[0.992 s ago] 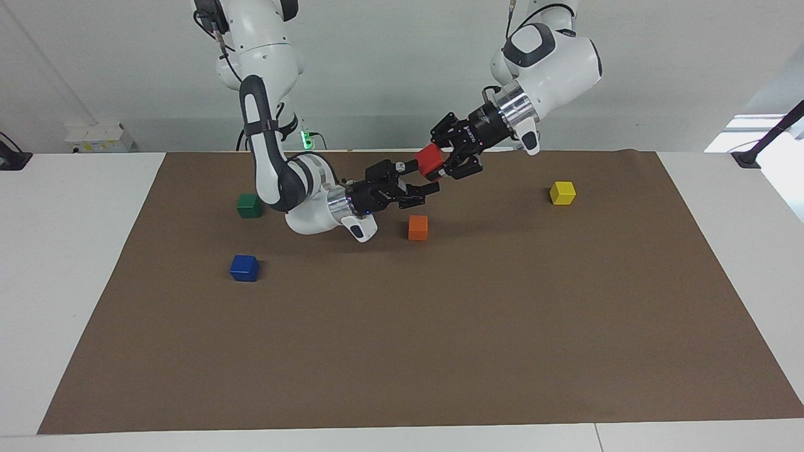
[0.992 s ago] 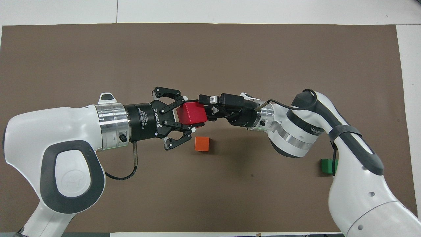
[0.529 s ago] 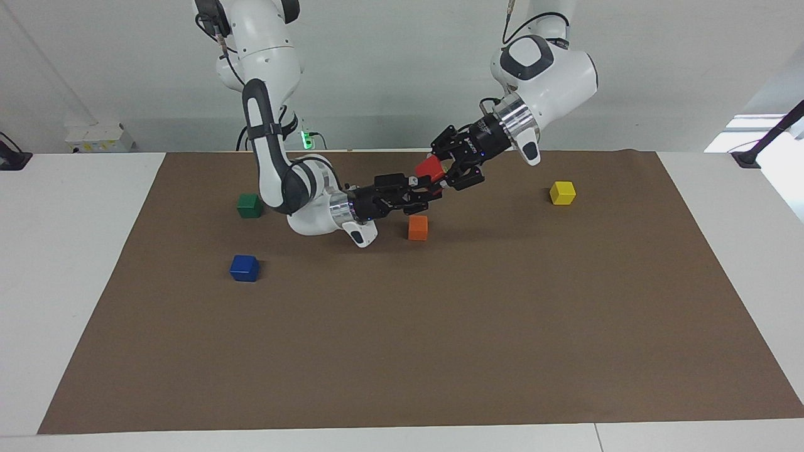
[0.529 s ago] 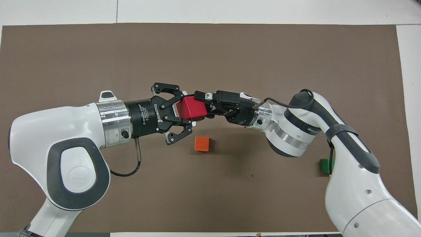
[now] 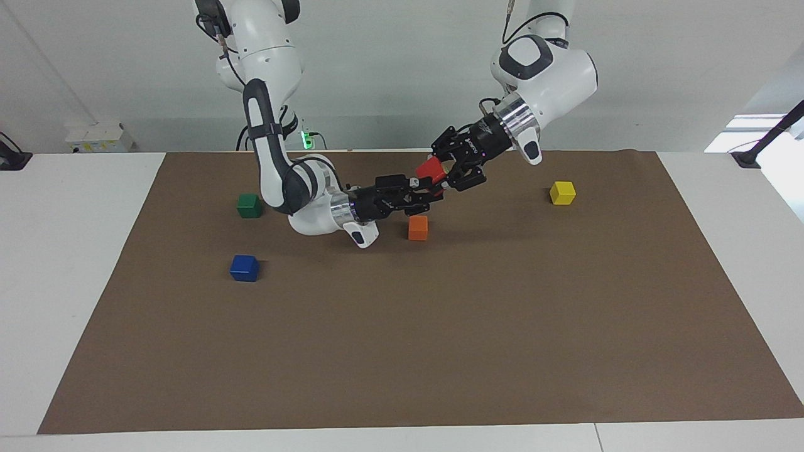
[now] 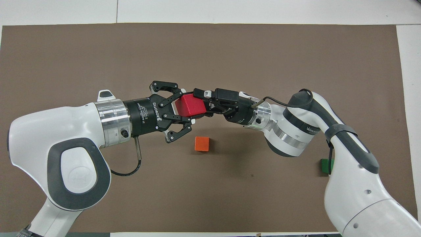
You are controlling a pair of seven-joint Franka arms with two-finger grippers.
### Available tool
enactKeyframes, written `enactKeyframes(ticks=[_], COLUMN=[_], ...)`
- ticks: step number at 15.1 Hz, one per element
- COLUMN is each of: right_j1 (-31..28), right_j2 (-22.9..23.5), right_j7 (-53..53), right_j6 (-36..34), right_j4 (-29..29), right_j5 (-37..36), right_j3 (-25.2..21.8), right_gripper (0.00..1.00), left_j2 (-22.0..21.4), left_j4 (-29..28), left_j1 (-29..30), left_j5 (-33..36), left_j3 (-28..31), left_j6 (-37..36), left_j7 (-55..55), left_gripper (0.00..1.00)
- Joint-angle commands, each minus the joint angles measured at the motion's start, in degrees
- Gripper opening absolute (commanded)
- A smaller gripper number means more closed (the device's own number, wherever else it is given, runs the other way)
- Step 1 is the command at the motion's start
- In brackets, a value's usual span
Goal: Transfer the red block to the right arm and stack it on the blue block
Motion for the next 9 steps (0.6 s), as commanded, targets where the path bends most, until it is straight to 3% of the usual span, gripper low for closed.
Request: enactKeyframes(ticks=[1,5,9], right_j1=[-0.2,-0.3,-0.5], right_j2=[-0.4,-0.8,-1.4], right_j7=[-0.5,2.0,6.7], right_j6=[1.5,3.5,7.1], right_j4=[1.5,2.2,3.9], right_j5=[0.9,0.9,0.0], right_j3=[2.1,2.5,2.4], right_gripper=[0.0,0.0,0.0], left_j2=[0.0,-2.9,-5.0], left_j4=[0.8,0.1,0.0], left_j1=[-1.3,-0.3,5.7], left_j5=[-0.4,-0.2,5.2], left_j3=[0.5,0.6,0.7], left_j6=[2.2,0.3,-9.8], left_j7=[0.9,1.0,1.0], left_gripper=[1.0,1.0,1.0])
